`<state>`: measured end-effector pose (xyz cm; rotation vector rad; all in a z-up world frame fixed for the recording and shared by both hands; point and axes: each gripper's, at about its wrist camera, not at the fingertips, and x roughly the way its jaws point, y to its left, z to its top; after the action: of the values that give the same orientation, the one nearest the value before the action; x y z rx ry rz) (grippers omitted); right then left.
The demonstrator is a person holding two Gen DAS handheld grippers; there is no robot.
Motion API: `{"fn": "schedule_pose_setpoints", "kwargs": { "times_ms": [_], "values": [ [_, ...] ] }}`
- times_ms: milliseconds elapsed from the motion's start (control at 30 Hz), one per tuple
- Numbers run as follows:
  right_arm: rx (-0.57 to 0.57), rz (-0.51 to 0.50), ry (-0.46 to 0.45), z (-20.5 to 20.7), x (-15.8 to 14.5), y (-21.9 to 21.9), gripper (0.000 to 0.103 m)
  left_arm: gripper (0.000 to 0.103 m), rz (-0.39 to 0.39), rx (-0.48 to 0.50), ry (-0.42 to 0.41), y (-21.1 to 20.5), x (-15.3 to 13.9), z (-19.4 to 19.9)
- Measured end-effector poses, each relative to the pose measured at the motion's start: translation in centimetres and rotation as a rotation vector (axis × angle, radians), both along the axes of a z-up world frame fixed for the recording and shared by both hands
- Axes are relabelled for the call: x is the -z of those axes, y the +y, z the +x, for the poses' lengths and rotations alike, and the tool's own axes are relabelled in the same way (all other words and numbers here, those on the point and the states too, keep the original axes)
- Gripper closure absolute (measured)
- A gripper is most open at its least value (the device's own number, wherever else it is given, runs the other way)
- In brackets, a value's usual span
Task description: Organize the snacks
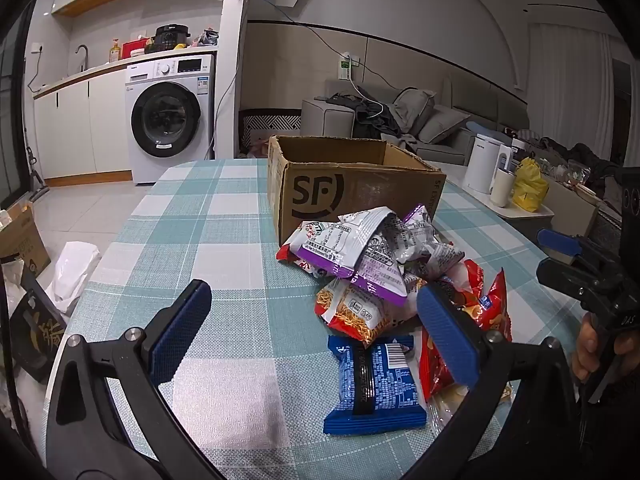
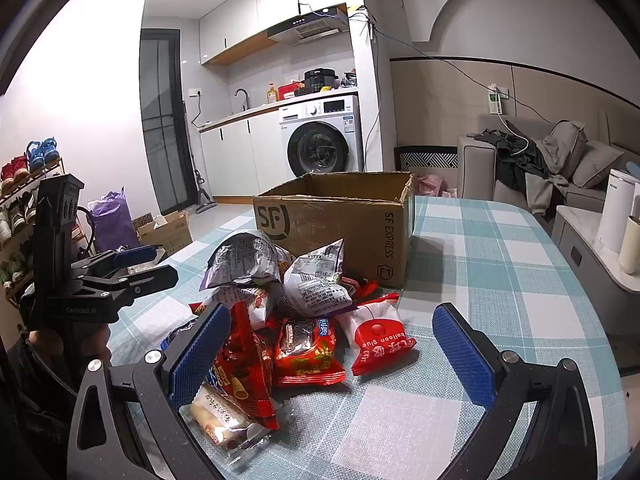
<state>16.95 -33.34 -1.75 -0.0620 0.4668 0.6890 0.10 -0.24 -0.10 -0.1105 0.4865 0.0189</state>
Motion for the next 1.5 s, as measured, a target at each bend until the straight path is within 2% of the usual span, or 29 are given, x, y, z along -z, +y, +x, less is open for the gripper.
{"fn": "schedule_pose_setpoints", "kwargs": {
  "times_ms": [1167, 1367, 1500],
  "values": [
    [0.014, -0.008, 0.013, 0.2, 0.2, -0.2, 0.0, 0.0, -0.004, 0.027, 0.005, -0.1, -0.4, -0.1],
    [0.008, -0.086, 0.068, 0.8, 0.7, 0.9, 0.0, 0.001, 0.012, 0.06, 0.035, -0.9, 0.0, -0.1],
    [-0.027, -0.092, 0.12, 1.0, 0.8, 1.4, 0.0, 0.0, 0.033, 0.072, 0.075, -1.3, 0.3, -0.1]
  ]
}}
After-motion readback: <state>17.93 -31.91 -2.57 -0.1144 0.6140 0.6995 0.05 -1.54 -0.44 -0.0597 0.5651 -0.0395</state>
